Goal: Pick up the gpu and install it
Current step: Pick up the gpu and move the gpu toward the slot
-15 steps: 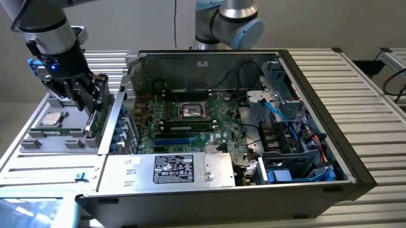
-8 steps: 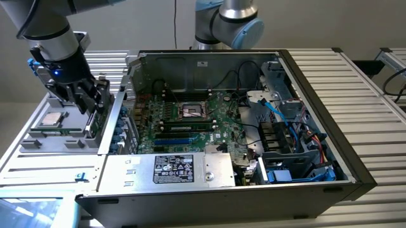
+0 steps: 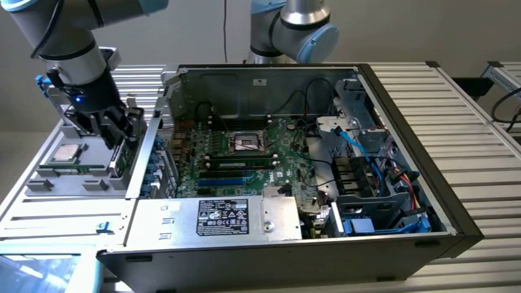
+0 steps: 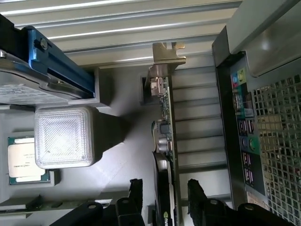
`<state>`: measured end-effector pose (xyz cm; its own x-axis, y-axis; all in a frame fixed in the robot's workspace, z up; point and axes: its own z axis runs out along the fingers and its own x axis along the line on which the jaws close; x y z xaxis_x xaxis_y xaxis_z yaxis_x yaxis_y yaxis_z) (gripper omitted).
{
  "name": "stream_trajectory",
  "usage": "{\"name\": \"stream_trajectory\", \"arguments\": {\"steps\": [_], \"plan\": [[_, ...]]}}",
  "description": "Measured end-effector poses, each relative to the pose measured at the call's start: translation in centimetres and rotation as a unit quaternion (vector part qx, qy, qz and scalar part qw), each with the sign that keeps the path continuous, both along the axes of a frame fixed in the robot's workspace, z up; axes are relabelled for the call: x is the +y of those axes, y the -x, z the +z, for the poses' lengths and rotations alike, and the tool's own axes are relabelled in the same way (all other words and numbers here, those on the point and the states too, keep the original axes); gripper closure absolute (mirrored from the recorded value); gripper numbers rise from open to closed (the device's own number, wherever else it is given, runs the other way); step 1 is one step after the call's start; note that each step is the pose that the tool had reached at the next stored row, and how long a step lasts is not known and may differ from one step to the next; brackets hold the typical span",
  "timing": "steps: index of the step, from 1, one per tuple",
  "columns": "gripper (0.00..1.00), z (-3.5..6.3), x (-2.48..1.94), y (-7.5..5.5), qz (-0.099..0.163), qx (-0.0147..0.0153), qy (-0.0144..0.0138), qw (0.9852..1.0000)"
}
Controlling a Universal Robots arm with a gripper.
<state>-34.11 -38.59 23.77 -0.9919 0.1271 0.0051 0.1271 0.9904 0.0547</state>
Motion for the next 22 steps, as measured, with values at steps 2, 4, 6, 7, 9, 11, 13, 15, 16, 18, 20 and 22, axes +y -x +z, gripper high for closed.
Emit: {"name": "stream_trajectory", "arguments": {"steps": [2,4,6,7,9,11,13,15,16,18,20,22], "plan": [[0.48,-0.24,0.20,0.0,-0.001,0.0013,0.0001,1.0000],[0.48,-0.25,0.20,0.0,-0.001,0.0019,0.0001,1.0000],[0.48,-0.27,0.21,0.0,-0.001,0.0021,0.0000,1.0000],[0.48,-0.31,0.29,0.0,-0.001,0.0020,0.0000,1.0000],[0.48,-0.44,0.42,0.0,-0.001,0.0024,0.0000,1.0000],[0.48,-0.60,0.46,0.0,-0.001,0.0027,0.0000,1.0000],[0.48,-0.84,0.46,0.0,-0.001,0.0030,0.0000,1.0000],[0.48,-1.03,0.46,0.0,-0.001,0.0036,0.0000,1.0000],[0.48,-1.08,0.47,0.0,-0.001,0.0040,0.0000,1.0000],[0.48,-1.17,0.47,0.0,-0.001,0.0048,0.0000,1.0000],[0.48,-1.28,0.46,0.0,-0.001,0.0055,0.0001,1.0000],[0.48,-1.33,0.46,0.0,-0.001,0.0064,0.0002,1.0000]]}}
